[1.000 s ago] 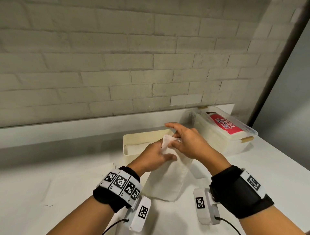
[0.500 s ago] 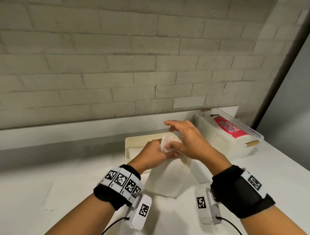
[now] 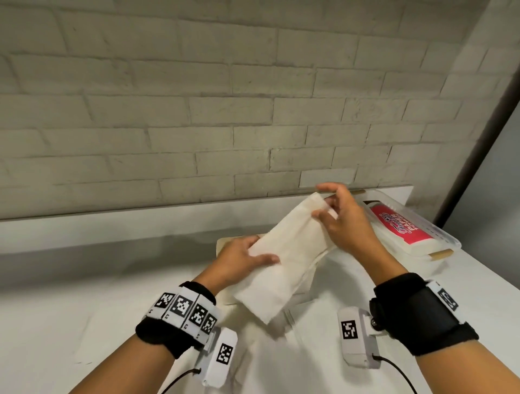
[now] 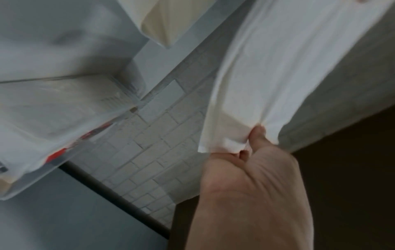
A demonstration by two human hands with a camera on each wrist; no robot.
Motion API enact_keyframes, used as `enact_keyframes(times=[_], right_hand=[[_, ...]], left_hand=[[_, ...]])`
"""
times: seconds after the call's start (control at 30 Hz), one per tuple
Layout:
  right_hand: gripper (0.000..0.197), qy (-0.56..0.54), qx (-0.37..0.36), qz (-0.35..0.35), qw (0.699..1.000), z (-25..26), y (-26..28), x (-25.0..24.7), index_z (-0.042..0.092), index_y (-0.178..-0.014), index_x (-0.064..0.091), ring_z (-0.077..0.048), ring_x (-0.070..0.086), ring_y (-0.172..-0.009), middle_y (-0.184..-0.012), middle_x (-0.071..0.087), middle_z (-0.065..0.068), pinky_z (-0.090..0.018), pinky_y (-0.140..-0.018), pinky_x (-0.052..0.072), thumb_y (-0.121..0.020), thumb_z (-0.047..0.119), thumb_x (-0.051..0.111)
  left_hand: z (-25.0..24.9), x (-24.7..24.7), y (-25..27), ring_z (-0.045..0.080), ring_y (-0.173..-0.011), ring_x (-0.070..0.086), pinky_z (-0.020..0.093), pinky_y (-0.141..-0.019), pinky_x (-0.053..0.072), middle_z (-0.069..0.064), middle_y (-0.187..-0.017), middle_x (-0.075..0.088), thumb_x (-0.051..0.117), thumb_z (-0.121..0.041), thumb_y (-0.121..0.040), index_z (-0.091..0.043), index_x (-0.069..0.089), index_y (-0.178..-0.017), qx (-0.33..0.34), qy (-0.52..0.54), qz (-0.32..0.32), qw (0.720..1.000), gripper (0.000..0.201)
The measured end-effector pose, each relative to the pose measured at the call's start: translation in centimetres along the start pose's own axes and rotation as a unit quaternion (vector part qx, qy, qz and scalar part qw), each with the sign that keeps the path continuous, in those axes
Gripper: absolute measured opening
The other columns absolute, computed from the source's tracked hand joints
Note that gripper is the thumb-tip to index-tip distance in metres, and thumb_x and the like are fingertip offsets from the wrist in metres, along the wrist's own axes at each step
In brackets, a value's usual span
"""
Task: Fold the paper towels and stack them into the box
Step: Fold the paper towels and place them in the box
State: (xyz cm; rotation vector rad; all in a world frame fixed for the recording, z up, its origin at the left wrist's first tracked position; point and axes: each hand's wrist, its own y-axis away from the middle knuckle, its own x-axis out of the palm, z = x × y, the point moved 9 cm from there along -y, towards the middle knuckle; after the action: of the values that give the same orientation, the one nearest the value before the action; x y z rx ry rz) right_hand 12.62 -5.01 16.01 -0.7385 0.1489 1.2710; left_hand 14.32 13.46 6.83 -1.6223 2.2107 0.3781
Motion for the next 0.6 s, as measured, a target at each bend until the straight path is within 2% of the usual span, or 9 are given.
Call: enact_keyframes(times=[0.1, 0.17, 0.23, 0.33, 0.37, 0.43, 0.47, 0.53, 0.6], right_hand=[[0.034, -0.088, 0.057, -0.049, 0.993, -2.4, -1.7, -0.4, 0.032, -0.09, 0.042, -0.011, 0.056, -0.076, -0.085, 0.056, 0.007, -0.017, -0.059, 0.044, -0.088, 0.003, 0.059], [0.036, -0.059, 0.076, -0.064, 0.993, -3.8, -3.0, 0.1, 0.031, -0.077, 0.043, -0.014, 0.054, -0.08, -0.081, 0.054, 0.007, -0.023, -0.069, 0.042, -0.087, -0.001, 0.057], [0.041, -0.009, 0.099, -0.047, 0.994, -5.2, -4.1, 1.5, 0.026, -0.066, 0.05, -0.017, 0.054, -0.079, -0.074, 0.056, 0.005, -0.021, -0.069, 0.042, -0.083, -0.011, 0.051], [0.041, 0.066, 0.14, 0.031, 0.987, -7.3, -4.9, 4.6, 0.013, -0.068, 0.066, -0.016, 0.056, -0.082, -0.088, 0.067, -0.005, -0.001, -0.056, 0.039, -0.08, -0.015, 0.038], [0.039, 0.101, 0.146, 0.056, 0.982, -7.8, -5.0, 5.4, 0.009, -0.079, 0.071, -0.017, 0.058, -0.089, -0.098, 0.068, -0.005, 0.0, -0.065, 0.04, -0.083, -0.012, 0.038], [0.033, 0.17, 0.164, 0.125, 0.964, -9.0, -5.0, 7.3, 0.003, -0.1, 0.069, -0.021, 0.058, -0.107, -0.115, 0.064, -0.007, -0.014, -0.089, 0.043, -0.091, -0.002, 0.038], [0.032, 0.214, 0.17, 0.172, 0.947, -9.6, -4.9, 8.4, 0.002, -0.109, 0.066, -0.024, 0.056, -0.112, -0.119, 0.062, -0.01, -0.022, -0.094, 0.043, -0.094, 0.004, 0.038], [0.028, 0.318, 0.167, 0.281, 0.89, -10.5, -4.2, 10.7, 0.003, -0.107, 0.065, -0.024, 0.058, -0.107, -0.112, 0.062, -0.01, -0.027, -0.087, 0.047, -0.094, 0.012, 0.043], [0.02, 0.408, 0.148, 0.35, 0.83, -11.0, -3.6, 12.4, 0.01, -0.074, 0.061, -0.015, 0.059, -0.077, -0.082, 0.059, 0.0, -0.021, -0.059, 0.045, -0.087, 0.024, 0.056]], left_hand=[[0.8, -3.7, -1.3, 0.011, -0.057, 0.057, 0.016, -0.05, 0.045, 0.001, -0.074, 0.064, 0.075, -0.018, -0.077, -0.019, 0.058, -0.078, -0.023, 0.062, -0.075, 0.995, 0.017], [1.4, -5.9, -2.4, 0.018, -0.07, 0.063, 0.023, -0.062, 0.051, 0.006, -0.087, 0.068, 0.074, -0.017, -0.078, -0.015, 0.059, -0.085, -0.039, 0.094, -0.129, 0.986, 0.016], [1.8, -7.0, -3.4, 0.022, -0.089, 0.063, 0.031, -0.08, 0.051, 0.007, -0.104, 0.066, 0.073, -0.019, -0.08, -0.009, 0.059, -0.099, -0.051, 0.07, -0.167, 0.982, 0.027], [2.8, -7.5, -4.5, 0.018, -0.091, 0.053, 0.025, -0.075, 0.042, 0.003, -0.108, 0.055, 0.072, -0.022, -0.082, -0.005, 0.047, -0.119, -0.095, -0.042, -0.21, 0.972, 0.048], [3.3, -7.3, -4.8, 0.021, -0.093, 0.054, 0.024, -0.073, 0.041, 0.007, -0.112, 0.055, 0.071, -0.02, -0.082, -0.003, 0.043, -0.122, -0.114, -0.074, -0.207, 0.969, 0.051], [4.1, -6.5, -5.8, 0.027, -0.1, 0.059, 0.025, -0.071, 0.042, 0.013, -0.115, 0.057, 0.067, -0.013, -0.085, -0.002, 0.04, -0.121, -0.132, -0.157, -0.178, 0.963, 0.046], [4.5, -5.9, -6.5, 0.029, -0.099, 0.06, 0.026, -0.069, 0.044, 0.015, -0.113, 0.058, 0.063, -0.01, -0.087, -0.002, 0.041, -0.118, -0.131, -0.215, -0.155, 0.955, 0.04], [5.0, -4.4, -7.5, 0.029, -0.098, 0.061, 0.028, -0.071, 0.045, 0.015, -0.11, 0.061, 0.054, -0.006, -0.089, -0.002, 0.046, -0.116, -0.116, -0.352, -0.093, 0.924, 0.028], [5.6, -2.5, -8.2, 0.026, -0.103, 0.06, 0.026, -0.077, 0.043, 0.012, -0.114, 0.062, 0.046, -0.005, -0.091, -0.004, 0.051, -0.115, -0.094, -0.482, -0.016, 0.871, 0.024]])
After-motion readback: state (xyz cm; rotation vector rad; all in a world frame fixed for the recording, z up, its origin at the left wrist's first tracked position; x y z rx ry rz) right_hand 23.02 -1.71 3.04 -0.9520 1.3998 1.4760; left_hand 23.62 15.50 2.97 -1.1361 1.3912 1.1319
